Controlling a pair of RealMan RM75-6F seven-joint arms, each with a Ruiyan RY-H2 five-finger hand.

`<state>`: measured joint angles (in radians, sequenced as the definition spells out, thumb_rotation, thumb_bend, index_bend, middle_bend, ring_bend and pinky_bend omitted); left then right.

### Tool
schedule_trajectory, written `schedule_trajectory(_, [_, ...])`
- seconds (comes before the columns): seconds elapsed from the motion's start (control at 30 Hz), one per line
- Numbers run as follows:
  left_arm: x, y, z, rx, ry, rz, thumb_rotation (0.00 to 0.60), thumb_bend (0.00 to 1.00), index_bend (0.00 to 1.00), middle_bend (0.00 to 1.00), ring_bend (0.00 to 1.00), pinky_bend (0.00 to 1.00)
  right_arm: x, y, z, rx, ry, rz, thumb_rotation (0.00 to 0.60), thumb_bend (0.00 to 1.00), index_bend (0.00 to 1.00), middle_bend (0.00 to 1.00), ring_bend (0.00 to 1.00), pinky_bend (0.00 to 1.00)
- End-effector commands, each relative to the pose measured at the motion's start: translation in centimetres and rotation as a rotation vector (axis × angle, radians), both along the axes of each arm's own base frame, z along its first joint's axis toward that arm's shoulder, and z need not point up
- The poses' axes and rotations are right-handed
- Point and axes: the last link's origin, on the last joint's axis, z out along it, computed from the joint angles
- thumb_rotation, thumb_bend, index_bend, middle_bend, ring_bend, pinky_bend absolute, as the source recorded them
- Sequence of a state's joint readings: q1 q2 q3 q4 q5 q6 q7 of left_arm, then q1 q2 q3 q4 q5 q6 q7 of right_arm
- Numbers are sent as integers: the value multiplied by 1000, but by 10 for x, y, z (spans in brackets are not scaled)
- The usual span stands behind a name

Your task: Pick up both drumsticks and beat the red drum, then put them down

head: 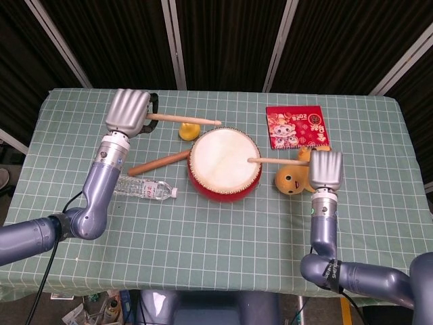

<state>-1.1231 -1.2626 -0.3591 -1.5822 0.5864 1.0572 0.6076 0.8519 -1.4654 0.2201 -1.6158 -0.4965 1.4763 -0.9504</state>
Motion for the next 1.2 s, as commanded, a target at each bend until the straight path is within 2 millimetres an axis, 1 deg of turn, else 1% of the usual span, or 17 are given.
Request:
schedule_trajectory(0.03, [3,-10,-1,-9,-21,1,600,619,780,1000,1000,1000,5,16,37,-58,-123,53,600,815,998,1000,1000,1000])
schedule_trajectory(0.13, [1,-26,-3,-30,-48,11,600,619,780,1000,1000,1000,-1,33,51,-60,-174,71,600,815,998,1000,1000,1000])
schedule_trajectory(0.2, [-4,-42,-6,-56,-58,17,600,619,780,1000,1000,1000,-12,49,57,-47,-232,55,600,815,998,1000,1000,1000])
schedule_trajectory(0.33, [-18,-71,-12,-106,-66,43,600,617,780,1000,1000,1000,-31,73,61,-3,-289,32,600,815,998,1000,1000,1000])
schedule_trajectory(0.4, [-28,-87,-16,-133,-62,63,600,617,780,1000,1000,1000,-43,86,61,24,-314,8,600,814,998,1000,1000,1000])
schedule_trajectory(0.53, [-51,-116,-31,-202,-59,117,600,617,779,1000,1000,1000,-62,112,56,89,-320,-15,600,815,998,1000,1000,1000])
schedule_trajectory(0.57, [-56,-122,-35,-219,-55,127,600,617,779,1000,1000,1000,-67,119,53,110,-313,-25,600,815,998,1000,1000,1000])
schedule_trajectory(0.7, [-70,-141,-53,-274,-51,155,600,614,778,1000,1000,1000,-81,137,44,159,-299,-45,600,815,998,1000,1000,1000])
schedule_trajectory(0.8, [-75,-150,-67,-307,-51,165,600,614,777,1000,1000,1000,-87,145,37,185,-292,-53,600,815,998,1000,1000,1000])
schedule_trajectory(0.9, [-78,-155,-81,-325,-36,169,600,614,777,1000,1000,1000,-92,150,31,205,-279,-55,600,815,998,1000,1000,1000])
schedule_trajectory(1.0, [-80,-156,-95,-338,-14,183,600,614,776,1000,1000,1000,-96,150,28,219,-268,-50,600,815,998,1000,1000,1000])
schedule_trajectory(1.2, [-81,-151,-120,-356,24,209,600,612,773,1000,1000,1000,-101,151,20,249,-272,-60,600,815,998,1000,1000,1000])
